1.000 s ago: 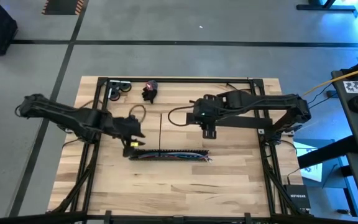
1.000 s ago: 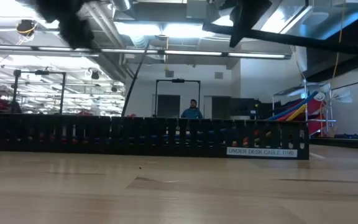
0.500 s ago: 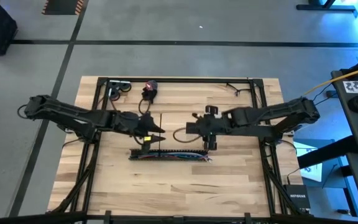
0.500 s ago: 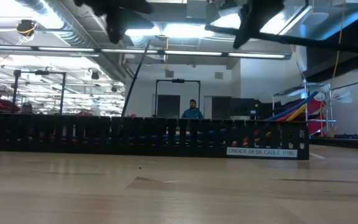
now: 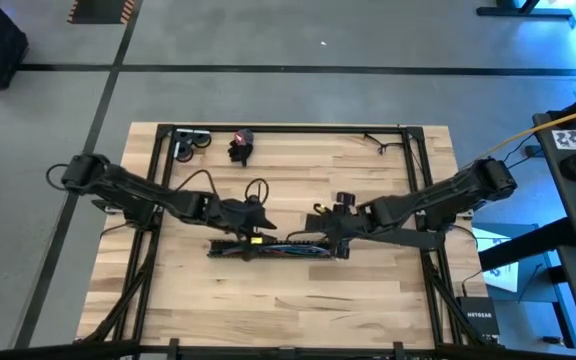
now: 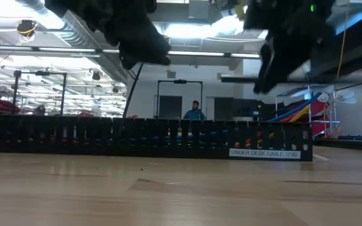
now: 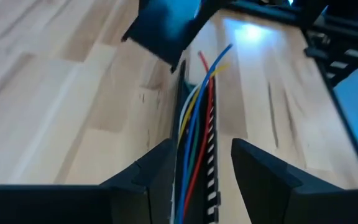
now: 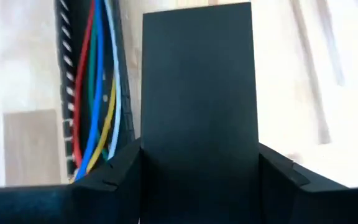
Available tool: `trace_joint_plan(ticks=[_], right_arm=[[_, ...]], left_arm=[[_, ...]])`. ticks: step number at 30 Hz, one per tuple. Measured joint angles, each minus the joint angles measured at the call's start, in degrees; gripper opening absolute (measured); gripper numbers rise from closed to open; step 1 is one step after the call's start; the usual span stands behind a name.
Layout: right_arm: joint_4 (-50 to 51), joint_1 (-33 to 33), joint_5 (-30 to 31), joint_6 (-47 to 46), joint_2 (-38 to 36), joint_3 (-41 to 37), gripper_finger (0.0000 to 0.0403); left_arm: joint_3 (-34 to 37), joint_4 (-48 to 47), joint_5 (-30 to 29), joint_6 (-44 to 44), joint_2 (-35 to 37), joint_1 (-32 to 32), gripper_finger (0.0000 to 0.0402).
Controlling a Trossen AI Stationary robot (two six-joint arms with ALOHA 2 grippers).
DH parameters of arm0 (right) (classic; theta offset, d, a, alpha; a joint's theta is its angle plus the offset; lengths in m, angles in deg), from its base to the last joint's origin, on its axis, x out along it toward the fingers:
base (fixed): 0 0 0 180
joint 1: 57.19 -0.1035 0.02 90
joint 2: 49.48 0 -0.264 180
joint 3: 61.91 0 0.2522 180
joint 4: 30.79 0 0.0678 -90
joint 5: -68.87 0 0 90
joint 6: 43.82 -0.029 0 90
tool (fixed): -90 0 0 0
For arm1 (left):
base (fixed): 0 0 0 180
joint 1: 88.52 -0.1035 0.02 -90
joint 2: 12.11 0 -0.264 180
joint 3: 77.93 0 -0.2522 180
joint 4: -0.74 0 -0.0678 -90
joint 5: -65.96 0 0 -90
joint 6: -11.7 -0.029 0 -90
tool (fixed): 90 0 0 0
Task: Ziptie cables
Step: Close the black cable duct
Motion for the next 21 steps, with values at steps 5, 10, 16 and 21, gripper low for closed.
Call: trace_joint_plan(ticks=[5,10,16,21], right_arm=[[-15.6,-0.2,0.4,0.8,0.1,-7.8,0.0213],[-23.4,1.1,4.4,3.1,1.9,-11.4,0.0213],[-25.6,5.6,4.0,6.2,6.4,-12.6,0.022],[-26.4,9.9,0.8,6.2,8.4,-12.6,0.0278]], left_arm=[[0.0,0.0,0.0,1.8,-2.5,0.0,0.0155],[0.0,0.0,-1.9,0.0,-4.6,-0.1,0.0155],[0.0,2.0,-2.6,-4.7,-10.8,-0.5,0.0155],[0.0,0.3,-2.5,-7.4,-14.8,-2.0,0.0155]])
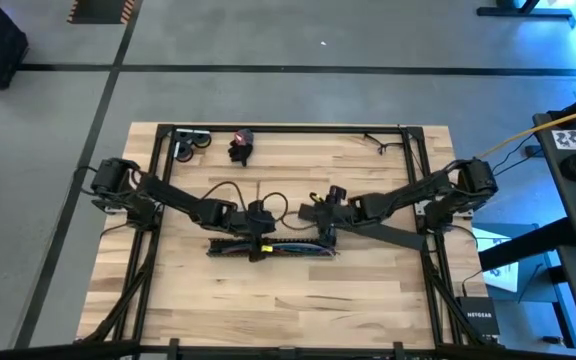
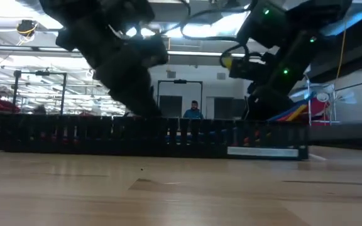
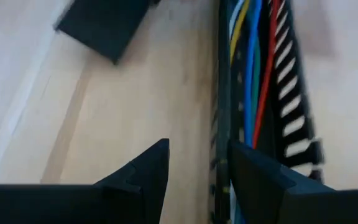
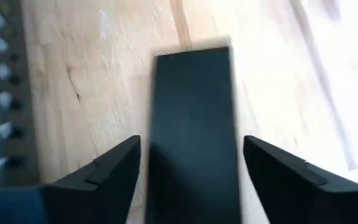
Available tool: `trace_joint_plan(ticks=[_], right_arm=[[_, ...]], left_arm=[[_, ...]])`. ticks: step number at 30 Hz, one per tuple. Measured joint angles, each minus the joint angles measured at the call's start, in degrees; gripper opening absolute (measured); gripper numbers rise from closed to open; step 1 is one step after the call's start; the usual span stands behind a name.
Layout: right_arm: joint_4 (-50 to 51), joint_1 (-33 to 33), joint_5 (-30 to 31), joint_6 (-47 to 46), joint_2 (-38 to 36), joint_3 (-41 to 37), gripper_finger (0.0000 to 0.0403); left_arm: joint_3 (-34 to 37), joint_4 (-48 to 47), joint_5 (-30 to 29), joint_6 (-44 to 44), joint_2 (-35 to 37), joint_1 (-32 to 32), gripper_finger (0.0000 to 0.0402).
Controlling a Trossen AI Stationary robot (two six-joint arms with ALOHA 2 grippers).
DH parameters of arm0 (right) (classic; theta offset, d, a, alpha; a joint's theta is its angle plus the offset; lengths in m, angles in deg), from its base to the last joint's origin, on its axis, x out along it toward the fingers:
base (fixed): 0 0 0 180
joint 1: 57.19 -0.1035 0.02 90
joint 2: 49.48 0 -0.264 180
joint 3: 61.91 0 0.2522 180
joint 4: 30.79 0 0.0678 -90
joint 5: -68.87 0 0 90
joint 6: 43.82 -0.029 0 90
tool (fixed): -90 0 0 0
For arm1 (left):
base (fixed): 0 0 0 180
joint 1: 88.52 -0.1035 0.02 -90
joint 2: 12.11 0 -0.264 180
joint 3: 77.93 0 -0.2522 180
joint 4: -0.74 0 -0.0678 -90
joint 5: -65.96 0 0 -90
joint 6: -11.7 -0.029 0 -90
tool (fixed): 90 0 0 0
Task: Ziptie cables
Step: Close the black cable duct
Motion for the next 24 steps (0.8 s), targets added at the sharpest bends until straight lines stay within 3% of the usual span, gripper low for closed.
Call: trace_joint_plan(ticks=[3,8,14,19,24], right_arm=[[3.2,2.3,-6.2,-2.5,-1.2,1.2,0.0304],[7.6,2.1,-12.9,-5.1,-7.2,5.1,0.0313],[9.5,-3.5,-12.7,-8.6,-13.1,6.1,0.0308],[10.1,-10.6,-9.0,-9.6,-10.9,5.9,0.0243],[8.5,-12.7,-6.1,-9.1,-8.3,5.9,0.0117]], left_arm=[[0.0,-4.2,-0.1,-0.9,-0.4,-1.1,0.0155],[0.0,-10.5,-0.1,-3.0,0.1,-2.3,0.0155],[0.1,-11.2,-0.1,-4.3,0.7,-2.2,0.0155],[0.0,-8.9,-0.1,-2.8,0.8,-2.2,0.0155],[0.0,-9.0,-0.1,-0.1,0.8,-1.9,0.0155]])
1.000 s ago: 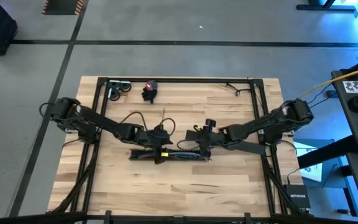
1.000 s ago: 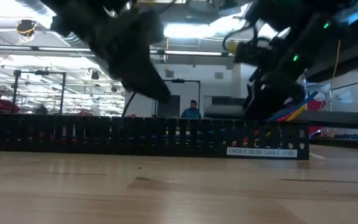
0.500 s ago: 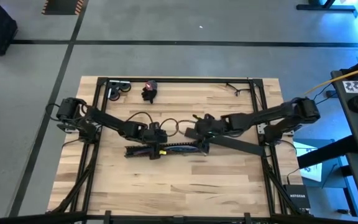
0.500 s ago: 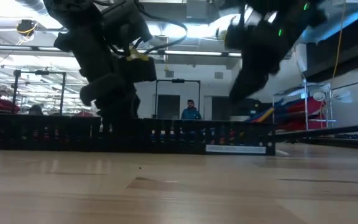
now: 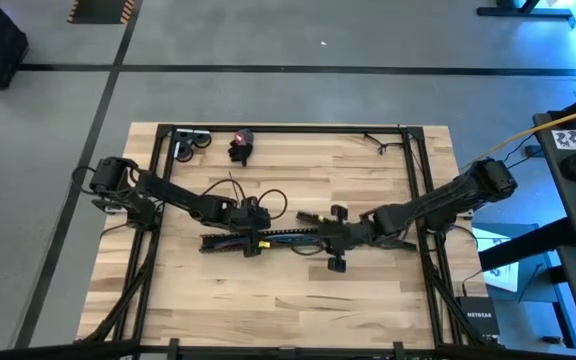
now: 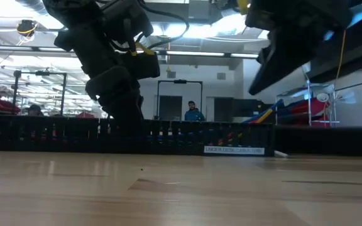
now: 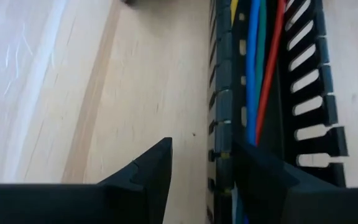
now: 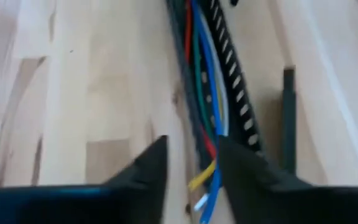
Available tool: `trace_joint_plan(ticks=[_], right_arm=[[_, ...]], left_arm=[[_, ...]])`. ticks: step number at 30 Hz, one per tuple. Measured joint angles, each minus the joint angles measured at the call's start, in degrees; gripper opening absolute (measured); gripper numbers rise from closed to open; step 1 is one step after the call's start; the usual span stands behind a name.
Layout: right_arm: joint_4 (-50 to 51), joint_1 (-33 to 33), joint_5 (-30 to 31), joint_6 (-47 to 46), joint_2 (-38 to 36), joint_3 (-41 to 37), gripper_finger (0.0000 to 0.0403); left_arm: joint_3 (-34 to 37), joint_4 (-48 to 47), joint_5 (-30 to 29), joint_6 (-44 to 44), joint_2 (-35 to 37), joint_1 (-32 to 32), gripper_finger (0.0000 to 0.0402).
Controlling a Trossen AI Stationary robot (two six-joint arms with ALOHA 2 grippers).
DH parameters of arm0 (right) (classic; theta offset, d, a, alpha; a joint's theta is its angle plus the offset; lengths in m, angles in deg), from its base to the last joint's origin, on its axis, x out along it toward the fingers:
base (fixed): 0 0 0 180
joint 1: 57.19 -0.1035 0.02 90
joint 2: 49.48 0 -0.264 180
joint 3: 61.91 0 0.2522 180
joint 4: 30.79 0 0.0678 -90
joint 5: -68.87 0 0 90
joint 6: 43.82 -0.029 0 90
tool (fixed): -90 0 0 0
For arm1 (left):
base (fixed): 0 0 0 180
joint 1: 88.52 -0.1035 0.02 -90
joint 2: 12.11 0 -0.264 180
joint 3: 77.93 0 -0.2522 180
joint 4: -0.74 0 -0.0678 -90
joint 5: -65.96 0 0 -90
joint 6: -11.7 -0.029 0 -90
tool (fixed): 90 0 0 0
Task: Ziptie cables
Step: Close the black cable duct
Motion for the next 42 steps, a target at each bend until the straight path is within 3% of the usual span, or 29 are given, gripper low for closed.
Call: trace_joint_plan(ticks=[3,5,10,15,23,31,42], right_arm=[[0.1,0.6,0.2,1.3,1.1,0.0,0.0036],[0.8,0.8,-0.7,1.1,1.9,0.0,0.001],[-0.7,0.8,-2.4,1.4,2.1,0.0,0.0023],[1.7,0.8,-3.1,1.6,4.8,0.0,0.0003],[4.1,0.8,7.4,0.0,5.9,0.0,0.0001],[5.9,0.8,10.3,-0.1,5.7,0.0,0.0001],[4.5,4.3,2.1,-0.2,9.2,-4.4,0.0001]], left_arm=[[0.0,0.8,0.0,0.1,0.0,0.3,0.0155],[0.0,1.5,0.0,0.0,0.0,0.3,0.0155],[-0.1,1.4,0.0,0.6,0.0,0.4,0.0155],[-0.1,1.5,0.0,0.6,0.0,1.0,0.0155],[-0.1,1.3,0.0,-0.1,0.0,2.9,0.0155],[-0.1,1.0,0.0,-1.6,0.0,3.4,0.0155],[0.0,0.8,0.0,-1.6,0.0,3.4,0.0155]])
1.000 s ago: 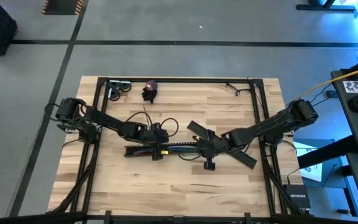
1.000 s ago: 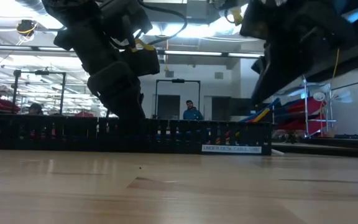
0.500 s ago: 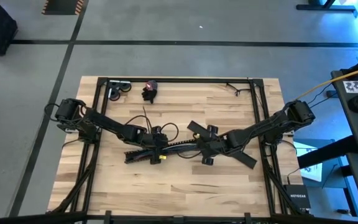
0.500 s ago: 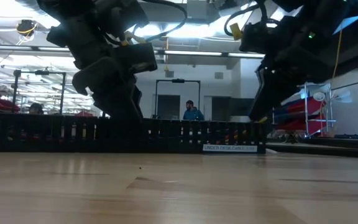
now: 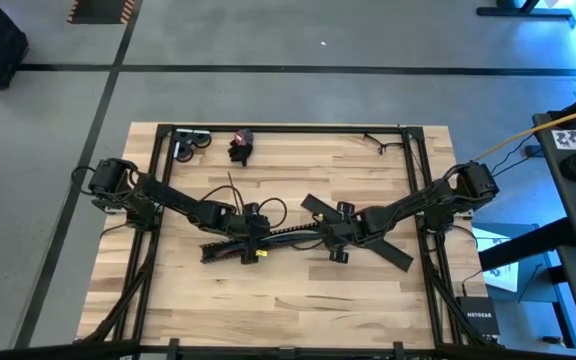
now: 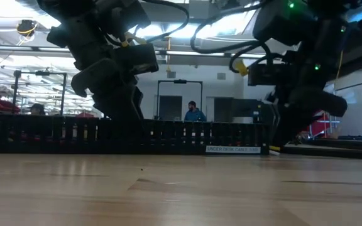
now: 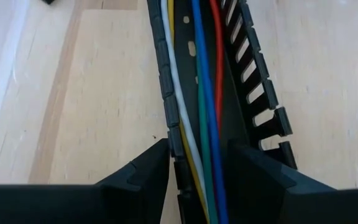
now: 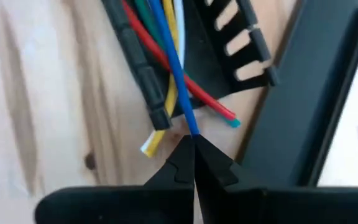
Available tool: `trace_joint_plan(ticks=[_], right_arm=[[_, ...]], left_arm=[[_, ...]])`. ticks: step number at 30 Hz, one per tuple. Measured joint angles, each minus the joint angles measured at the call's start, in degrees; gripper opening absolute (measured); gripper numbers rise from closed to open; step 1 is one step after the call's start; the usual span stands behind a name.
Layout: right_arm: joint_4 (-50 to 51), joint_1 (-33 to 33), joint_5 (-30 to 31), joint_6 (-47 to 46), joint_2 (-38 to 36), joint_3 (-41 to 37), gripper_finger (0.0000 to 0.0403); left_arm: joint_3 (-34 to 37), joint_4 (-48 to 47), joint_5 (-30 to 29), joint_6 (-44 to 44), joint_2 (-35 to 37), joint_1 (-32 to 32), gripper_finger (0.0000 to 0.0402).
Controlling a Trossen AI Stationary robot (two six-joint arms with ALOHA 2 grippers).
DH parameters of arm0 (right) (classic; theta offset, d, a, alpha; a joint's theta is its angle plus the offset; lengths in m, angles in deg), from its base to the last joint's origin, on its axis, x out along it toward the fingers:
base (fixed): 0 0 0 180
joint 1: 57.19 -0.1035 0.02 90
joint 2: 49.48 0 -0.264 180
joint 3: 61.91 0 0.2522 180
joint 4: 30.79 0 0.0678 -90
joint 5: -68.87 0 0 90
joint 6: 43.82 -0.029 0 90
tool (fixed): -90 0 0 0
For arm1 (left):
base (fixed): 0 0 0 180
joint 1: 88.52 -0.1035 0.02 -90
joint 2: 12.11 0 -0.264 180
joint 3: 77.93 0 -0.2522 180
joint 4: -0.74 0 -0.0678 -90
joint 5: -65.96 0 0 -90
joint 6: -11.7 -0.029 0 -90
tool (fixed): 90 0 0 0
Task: Ziptie cables
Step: Close the black cable duct
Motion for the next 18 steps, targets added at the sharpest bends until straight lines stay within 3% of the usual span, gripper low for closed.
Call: trace_joint_plan(ticks=[4,9,14,18], right_arm=[[0.0,-0.1,-2.8,0.2,0.0,0.3,0.0001],[8.2,-0.1,-4.5,-1.8,-1.7,4.8,0.0001],[16.3,0.3,-0.3,-2.9,-4.2,8.4,0.0003],[19.5,4.4,0.2,-3.0,-6.5,8.1,0.0041]], left_arm=[[-0.1,-0.3,0.0,0.3,0.7,0.0,0.0155],[-2.5,-1.7,0.0,-0.3,4.1,0.0,0.0155],[-2.8,-3.4,-0.8,-2.9,6.1,-0.2,0.0155],[-2.8,-6.3,-0.9,-2.3,6.0,-0.2,0.0155]])
